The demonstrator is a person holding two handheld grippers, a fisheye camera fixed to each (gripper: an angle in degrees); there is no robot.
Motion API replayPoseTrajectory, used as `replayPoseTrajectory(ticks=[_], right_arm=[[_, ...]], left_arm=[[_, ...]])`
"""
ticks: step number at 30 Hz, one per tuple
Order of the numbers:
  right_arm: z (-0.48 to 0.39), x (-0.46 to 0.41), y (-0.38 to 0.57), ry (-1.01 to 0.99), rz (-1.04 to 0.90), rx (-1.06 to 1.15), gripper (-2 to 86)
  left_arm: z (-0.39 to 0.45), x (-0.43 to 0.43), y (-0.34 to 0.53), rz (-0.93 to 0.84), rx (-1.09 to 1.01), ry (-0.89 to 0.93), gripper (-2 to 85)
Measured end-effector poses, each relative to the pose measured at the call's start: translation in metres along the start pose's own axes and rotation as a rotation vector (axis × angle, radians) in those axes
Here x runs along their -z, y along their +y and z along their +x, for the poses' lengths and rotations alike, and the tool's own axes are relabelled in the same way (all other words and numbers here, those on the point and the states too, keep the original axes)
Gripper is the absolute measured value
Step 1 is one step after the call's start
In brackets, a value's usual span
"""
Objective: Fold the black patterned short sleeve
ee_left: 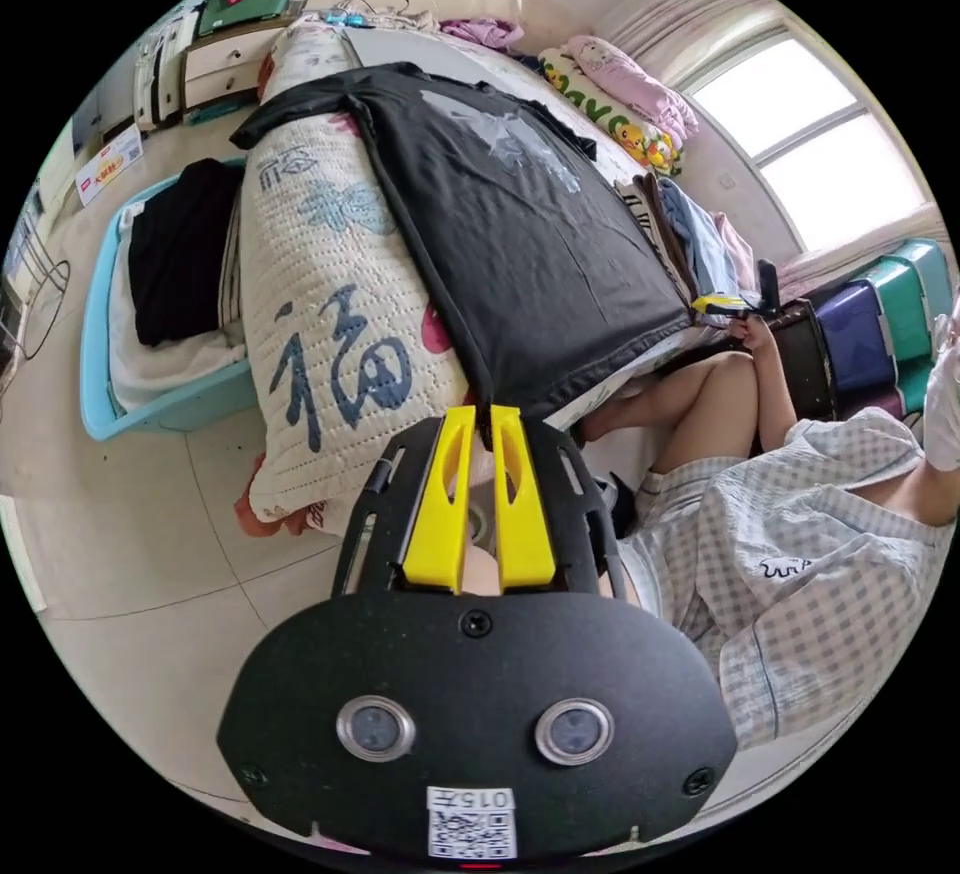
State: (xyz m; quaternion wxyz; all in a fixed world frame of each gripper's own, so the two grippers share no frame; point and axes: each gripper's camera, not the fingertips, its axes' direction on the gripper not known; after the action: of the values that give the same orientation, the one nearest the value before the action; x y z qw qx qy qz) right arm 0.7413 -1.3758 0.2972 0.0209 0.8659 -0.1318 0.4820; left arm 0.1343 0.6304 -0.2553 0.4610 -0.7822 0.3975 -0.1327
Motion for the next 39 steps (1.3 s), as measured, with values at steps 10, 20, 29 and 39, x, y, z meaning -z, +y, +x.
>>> replayPoseTrajectory(ticks=[10,20,29,39], right_arm=[[-0.105,-0.056,0.075,0.120,0.197,0.542,4.1],[-0.113,-0.176,0.127,0.124,-0.044,0.708,6.7],[-0.085,-0.229,0.185,0.223,-0.082,0.718,4.2],[-0.047,-0.242,0.230,0.217,-0.058,0.699,-1.0]], left_arm=[[0.110,0.002,0.014,0.271,-0.501,-0.096,4.0],[0.209,-0.128,-0.014,-0.003,-0.882,-0.066,7.4],[0.218,-0.167,-0.004,-0.056,-0.853,-0.144,6.0],[0.233,-0.188,0.004,-0.084,-0.883,-0.203,-0.2]])
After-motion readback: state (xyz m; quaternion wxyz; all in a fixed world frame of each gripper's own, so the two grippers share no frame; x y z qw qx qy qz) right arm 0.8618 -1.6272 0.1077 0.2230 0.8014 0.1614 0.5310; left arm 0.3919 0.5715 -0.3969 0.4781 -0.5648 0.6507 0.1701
